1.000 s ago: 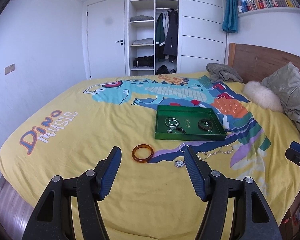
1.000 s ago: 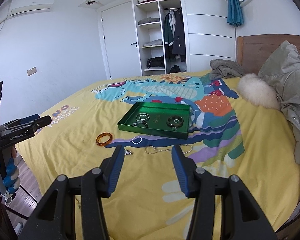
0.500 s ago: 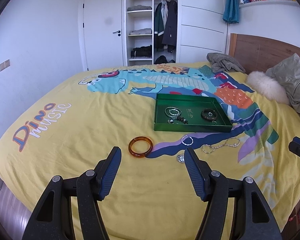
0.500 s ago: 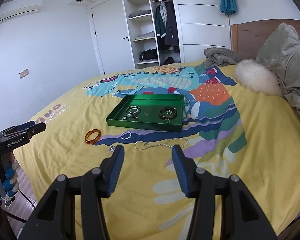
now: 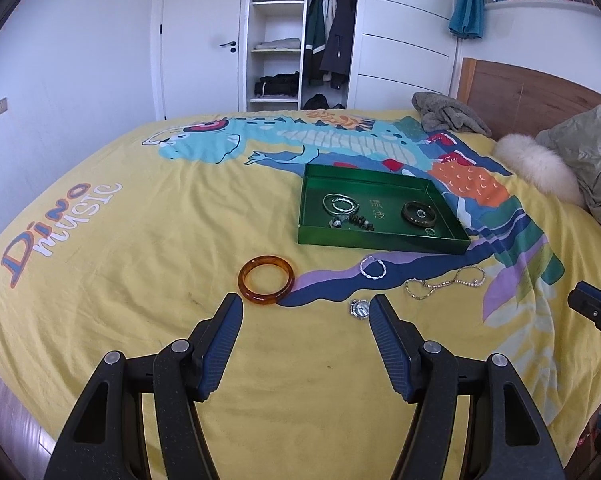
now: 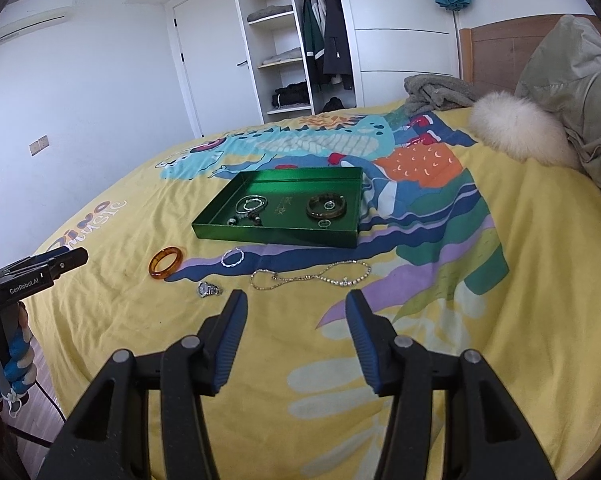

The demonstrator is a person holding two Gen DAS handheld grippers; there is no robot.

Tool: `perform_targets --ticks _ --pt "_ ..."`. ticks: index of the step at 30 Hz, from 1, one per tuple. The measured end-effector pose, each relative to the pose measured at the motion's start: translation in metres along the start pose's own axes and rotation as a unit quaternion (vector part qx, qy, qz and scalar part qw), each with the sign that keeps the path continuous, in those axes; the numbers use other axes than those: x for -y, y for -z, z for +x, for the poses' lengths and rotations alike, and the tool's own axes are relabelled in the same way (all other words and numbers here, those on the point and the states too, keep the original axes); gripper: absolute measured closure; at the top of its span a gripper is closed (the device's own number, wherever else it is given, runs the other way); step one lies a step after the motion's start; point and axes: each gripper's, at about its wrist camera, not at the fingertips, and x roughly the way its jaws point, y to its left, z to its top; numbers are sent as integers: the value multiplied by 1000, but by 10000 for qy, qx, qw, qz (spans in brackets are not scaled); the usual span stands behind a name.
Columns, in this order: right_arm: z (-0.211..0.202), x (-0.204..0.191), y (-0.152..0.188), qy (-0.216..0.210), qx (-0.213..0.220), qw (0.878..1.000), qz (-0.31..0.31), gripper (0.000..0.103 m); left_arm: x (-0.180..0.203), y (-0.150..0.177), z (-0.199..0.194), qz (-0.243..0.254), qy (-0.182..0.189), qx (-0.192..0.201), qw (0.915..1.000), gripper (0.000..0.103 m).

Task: Organize jewelry
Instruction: 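Move both open tools back toward the silver watch and bead necklace, then grasp the silver wristwatch with the left tool while the right tool grasps the bead necklace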

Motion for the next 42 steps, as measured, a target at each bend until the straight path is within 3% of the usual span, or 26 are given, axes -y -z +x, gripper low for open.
perform_targets --ticks 21,31,37,40,42 --pt "89 32 18 -152 -658 9973 276 53 28 23 99 427 707 -692 9942 38" --pt "142 29 18 -414 -1018 9933 350 53 51 24 151 1055 975 -1053 9840 38" --pt "176 28 18 -534 -1248 9899 413 53 52 21 179 1066 1086 -1207 9810 38" --pt "190 27 15 -565 -1290 9892 414 53 56 22 186 1167 1148 -1232 9788 47" --pt "197 27 11 -581 -1300 9889 424 53 58 23 189 1248 1225 -1229 9769 59"
